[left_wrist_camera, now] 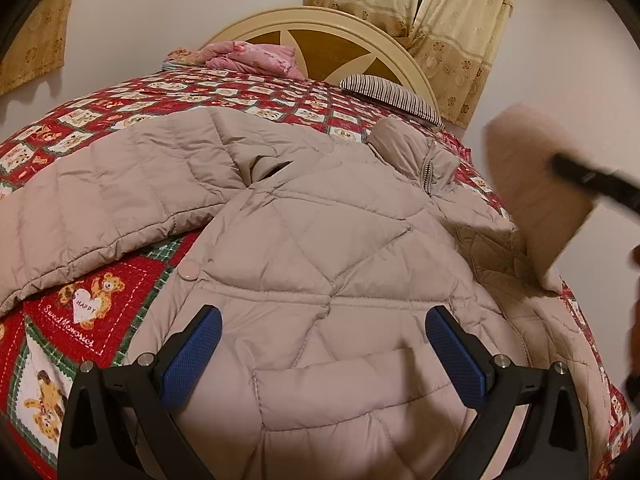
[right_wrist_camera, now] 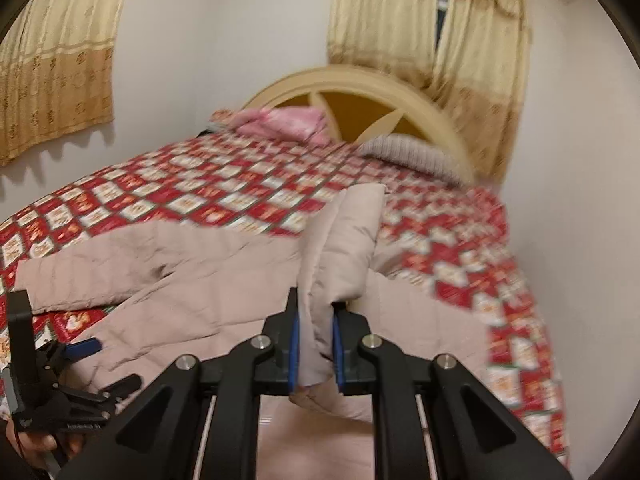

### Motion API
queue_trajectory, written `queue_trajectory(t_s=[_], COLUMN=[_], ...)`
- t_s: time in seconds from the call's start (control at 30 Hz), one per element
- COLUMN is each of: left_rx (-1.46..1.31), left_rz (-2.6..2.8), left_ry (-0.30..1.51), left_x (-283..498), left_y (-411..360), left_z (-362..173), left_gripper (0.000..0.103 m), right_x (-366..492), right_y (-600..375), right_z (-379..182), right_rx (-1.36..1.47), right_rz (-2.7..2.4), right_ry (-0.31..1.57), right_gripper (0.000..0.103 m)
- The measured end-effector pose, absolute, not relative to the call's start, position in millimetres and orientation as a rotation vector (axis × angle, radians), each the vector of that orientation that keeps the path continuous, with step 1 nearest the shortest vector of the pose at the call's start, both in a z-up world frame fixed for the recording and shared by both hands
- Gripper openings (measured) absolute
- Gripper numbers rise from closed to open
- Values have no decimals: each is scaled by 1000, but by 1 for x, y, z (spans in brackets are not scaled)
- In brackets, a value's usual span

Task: Fold large clothes

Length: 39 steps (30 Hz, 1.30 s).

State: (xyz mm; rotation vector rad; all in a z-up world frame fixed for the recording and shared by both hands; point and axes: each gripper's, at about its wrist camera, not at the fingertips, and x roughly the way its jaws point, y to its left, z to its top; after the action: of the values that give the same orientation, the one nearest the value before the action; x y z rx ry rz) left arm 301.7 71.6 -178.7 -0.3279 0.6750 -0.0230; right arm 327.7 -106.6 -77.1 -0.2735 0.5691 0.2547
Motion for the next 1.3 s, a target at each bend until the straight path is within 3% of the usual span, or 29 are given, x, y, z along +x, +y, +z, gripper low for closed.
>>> queue_trajectory(t_s=[0.2,0.3,0.37,0.4,0.43,0.73,0.87,1.03,1.3], left_rx=[-312,-313,-322,-329,-335,-244,-146,-46,-75], left_rz=[-15,-10,-12,-14,-14,-122,-186,-190,-83], left_ry=[682,682,683,686,690,592,548,540,748], left_x=[303,303,303,303,303,299,325,377,440], left_y=[69,69,71,72,73,47,1,-47,-39], left_z=[-179,-179,-179,-179,-178,-89,-57,-87,-160], left_gripper=[102,102,102,102,102,102,102,102,102], right_x=[343,344,340,339,334,316,338,371,417], right_y=[-82,-83,-86,-88,-93,-218,-291,-339,-338], right_z=[-141,-157,-155,-152,-147,-89,-86,-96,-144], right_rx=[-222,-182,-145,-130,-107,61,172,237,199], right_rz=[314,356,391,402,416,250,32,-91,-9], right_ry=[697,731,730,737,727,585,577,561,671], right_gripper=[16,22,41,74,88,81,65,53,52])
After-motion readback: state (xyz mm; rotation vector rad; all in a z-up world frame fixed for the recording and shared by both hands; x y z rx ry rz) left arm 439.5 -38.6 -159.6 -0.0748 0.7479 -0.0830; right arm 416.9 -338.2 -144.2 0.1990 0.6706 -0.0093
